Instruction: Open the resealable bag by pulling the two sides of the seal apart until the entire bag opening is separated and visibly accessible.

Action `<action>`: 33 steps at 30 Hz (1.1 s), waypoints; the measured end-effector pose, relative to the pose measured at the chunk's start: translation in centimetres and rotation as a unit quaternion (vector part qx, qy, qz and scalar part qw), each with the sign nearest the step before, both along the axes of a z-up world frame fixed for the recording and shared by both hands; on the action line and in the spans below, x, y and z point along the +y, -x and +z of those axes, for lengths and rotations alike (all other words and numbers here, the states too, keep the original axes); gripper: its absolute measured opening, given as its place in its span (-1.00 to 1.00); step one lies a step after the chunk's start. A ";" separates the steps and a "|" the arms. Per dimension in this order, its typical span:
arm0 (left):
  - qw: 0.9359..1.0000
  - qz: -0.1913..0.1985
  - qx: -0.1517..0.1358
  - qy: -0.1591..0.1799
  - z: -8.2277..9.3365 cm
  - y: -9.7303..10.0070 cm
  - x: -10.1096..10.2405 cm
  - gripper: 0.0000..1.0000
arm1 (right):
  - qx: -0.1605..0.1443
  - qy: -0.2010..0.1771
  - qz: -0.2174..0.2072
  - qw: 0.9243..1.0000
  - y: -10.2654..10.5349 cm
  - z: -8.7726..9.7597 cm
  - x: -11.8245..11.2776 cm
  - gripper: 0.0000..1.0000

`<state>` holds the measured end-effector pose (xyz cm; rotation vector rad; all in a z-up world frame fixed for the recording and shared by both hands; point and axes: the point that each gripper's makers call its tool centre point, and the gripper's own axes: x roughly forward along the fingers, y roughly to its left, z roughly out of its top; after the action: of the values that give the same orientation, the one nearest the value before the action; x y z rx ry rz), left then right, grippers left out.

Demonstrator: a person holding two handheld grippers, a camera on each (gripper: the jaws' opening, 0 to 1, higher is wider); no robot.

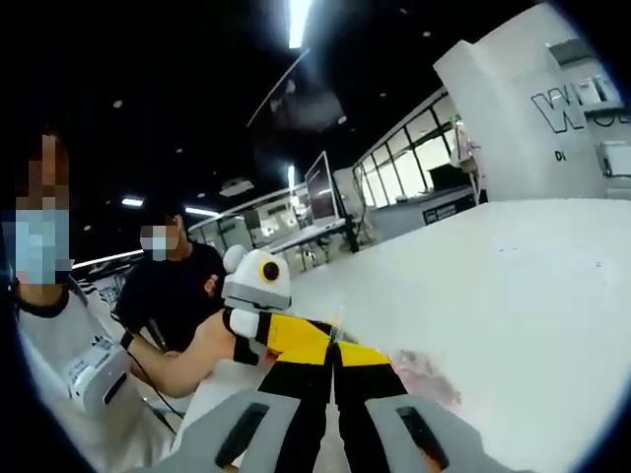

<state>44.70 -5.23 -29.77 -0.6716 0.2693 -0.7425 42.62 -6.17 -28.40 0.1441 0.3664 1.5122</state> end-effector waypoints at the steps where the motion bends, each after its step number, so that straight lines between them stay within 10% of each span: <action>1: 1.000 0.000 0.000 0.000 0.0 0.0 0.0 -0.65 | -0.001 0.000 0.000 1.000 0.0 0.0 0.0 -1.00; 33: 1.000 -0.012 0.003 0.014 0.2 0.1 -0.3 -0.78 | -0.004 0.002 -0.001 1.000 0.3 -0.2 0.1 -1.00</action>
<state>44.56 -5.49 -29.61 -0.6982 0.2734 -0.7685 42.34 -6.04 -28.56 0.1354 0.3634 1.5102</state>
